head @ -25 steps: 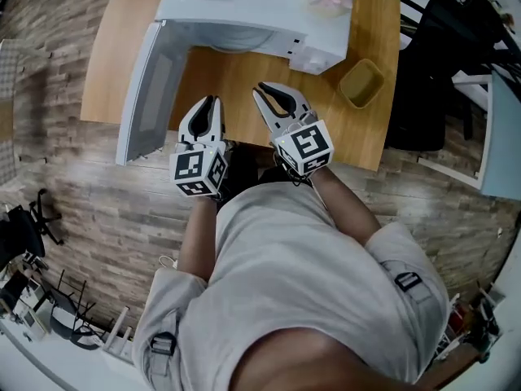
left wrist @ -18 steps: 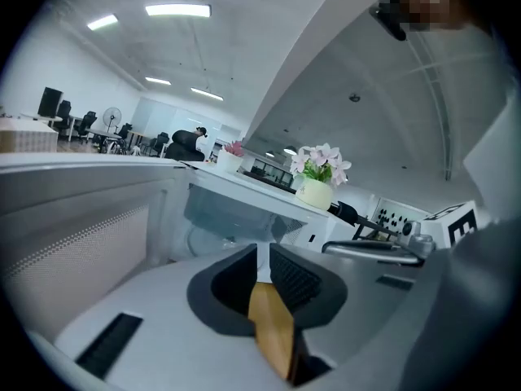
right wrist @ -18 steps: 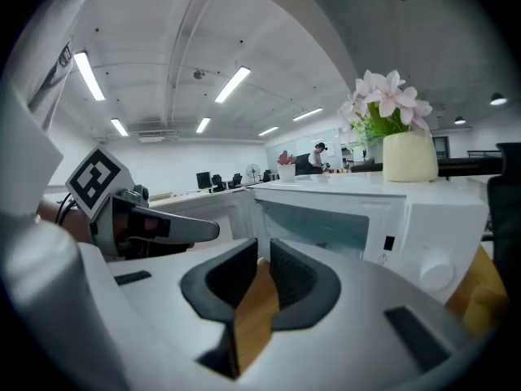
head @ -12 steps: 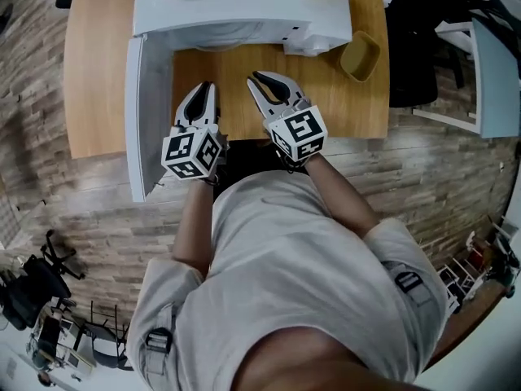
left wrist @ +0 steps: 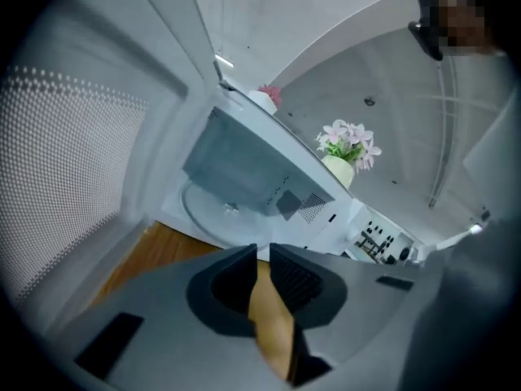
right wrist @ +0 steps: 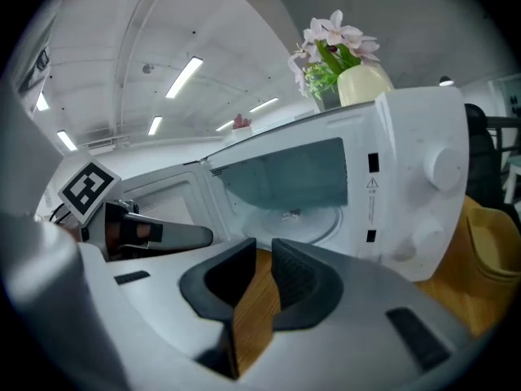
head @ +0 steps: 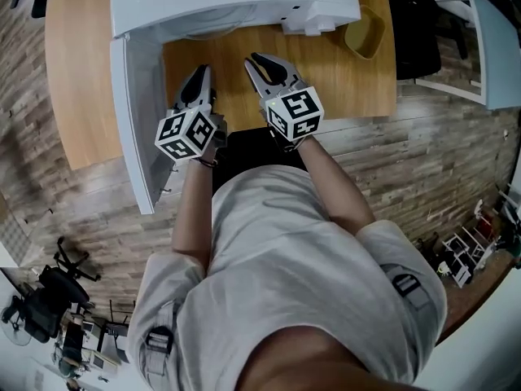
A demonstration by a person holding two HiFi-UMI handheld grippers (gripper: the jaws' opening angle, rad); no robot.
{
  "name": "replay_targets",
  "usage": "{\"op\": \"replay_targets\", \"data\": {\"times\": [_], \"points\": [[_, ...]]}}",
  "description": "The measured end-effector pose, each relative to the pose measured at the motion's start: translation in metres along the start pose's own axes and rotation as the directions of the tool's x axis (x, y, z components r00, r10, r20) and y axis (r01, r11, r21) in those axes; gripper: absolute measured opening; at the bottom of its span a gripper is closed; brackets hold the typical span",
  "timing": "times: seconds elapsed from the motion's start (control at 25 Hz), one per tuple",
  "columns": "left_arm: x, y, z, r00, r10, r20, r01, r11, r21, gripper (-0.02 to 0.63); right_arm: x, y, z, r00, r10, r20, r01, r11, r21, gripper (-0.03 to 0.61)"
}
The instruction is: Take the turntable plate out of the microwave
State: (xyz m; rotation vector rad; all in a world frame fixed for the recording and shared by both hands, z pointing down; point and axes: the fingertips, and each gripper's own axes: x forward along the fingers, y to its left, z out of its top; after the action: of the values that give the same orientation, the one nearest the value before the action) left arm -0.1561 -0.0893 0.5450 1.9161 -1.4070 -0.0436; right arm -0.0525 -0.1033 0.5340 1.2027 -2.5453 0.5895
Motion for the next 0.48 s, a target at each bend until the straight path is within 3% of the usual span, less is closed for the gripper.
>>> {"op": "replay_targets", "data": {"times": [0.12,0.28,0.48], "points": [[0.009,0.007,-0.004,1.0,0.0,-0.006,-0.001,0.999,-0.035,0.06,0.008,-0.009,-0.007,1.0,-0.013,-0.001,0.013,0.998,0.061,0.067],[0.021,0.018,-0.009,1.0,-0.013,0.02,0.015,0.988,-0.154,0.06,0.017,-0.015,-0.015,1.0,-0.002,0.007,0.001,0.99,0.138,0.067],[0.036,0.035,-0.014,1.0,-0.003,0.012,0.005,0.982,-0.187,0.069,0.034,-0.02,-0.031,1.0,0.03,0.002,-0.029,0.967,0.255,0.078]]}}
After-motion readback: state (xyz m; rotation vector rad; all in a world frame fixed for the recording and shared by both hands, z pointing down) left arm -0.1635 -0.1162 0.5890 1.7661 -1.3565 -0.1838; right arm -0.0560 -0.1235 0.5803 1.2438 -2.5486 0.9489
